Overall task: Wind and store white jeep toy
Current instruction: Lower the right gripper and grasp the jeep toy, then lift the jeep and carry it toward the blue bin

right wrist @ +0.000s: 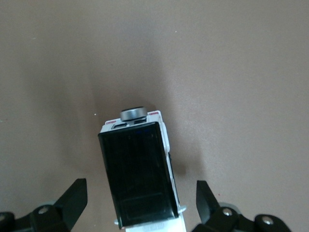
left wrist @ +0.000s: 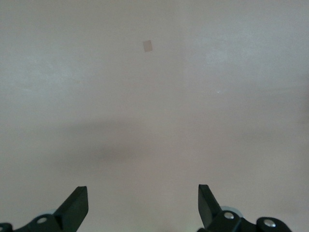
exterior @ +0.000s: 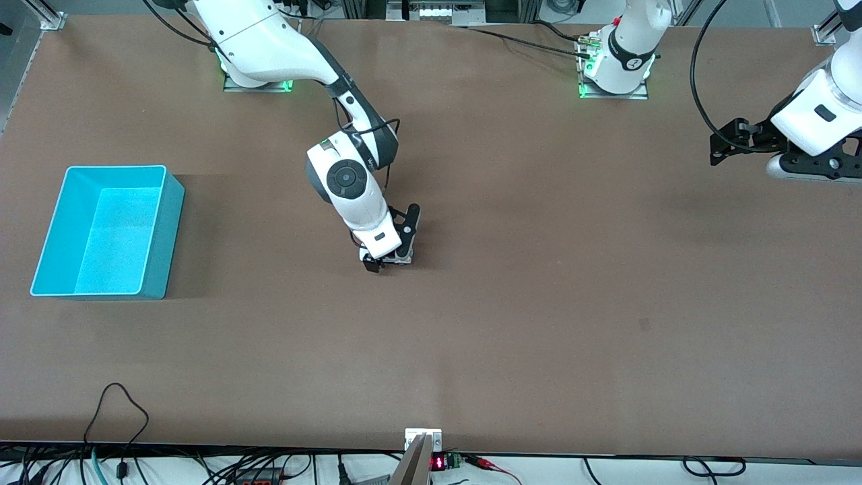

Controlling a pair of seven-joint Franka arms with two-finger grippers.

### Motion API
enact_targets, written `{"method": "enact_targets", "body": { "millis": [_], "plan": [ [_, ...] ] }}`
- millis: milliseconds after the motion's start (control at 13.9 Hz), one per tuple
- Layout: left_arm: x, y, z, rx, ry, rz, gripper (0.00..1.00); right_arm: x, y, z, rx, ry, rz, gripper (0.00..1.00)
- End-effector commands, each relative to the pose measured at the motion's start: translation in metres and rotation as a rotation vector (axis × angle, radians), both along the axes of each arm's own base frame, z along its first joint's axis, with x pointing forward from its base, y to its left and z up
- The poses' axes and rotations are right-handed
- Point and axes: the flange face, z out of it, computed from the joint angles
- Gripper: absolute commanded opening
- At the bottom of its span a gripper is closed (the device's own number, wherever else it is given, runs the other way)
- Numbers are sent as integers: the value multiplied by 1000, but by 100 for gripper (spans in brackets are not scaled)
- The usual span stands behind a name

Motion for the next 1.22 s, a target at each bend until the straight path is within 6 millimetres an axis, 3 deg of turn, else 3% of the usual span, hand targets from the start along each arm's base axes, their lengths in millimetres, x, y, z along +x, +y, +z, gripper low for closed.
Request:
{"method": "enact_targets", "body": {
  "millis": [0,72,288,504,791,935,1151],
  "plan": [
    [-1,-1,7,20,-4,-10,100,4,2,2,22,-3,31,79],
    [-1,-1,8,20,-5,-11,100,4,2,2,21,-4,47,51],
    [-2,-2,8,20,-1,-11,100,4,3,7,23,-5,50,4],
    [-2,-2,8,20,-1,-11,100,7,4,27,39,-25,39,0],
    [-2,-1,9,20,-4,-10,100,14,-12,89,25,24,-110,0],
    [-2,-1,8,20,-3,-10,100,18,-32,118,-14,46,-243,0],
    [-2,-1,8,20,-3,-10,100,29,-80,161,-69,70,-423,0]
  ]
}}
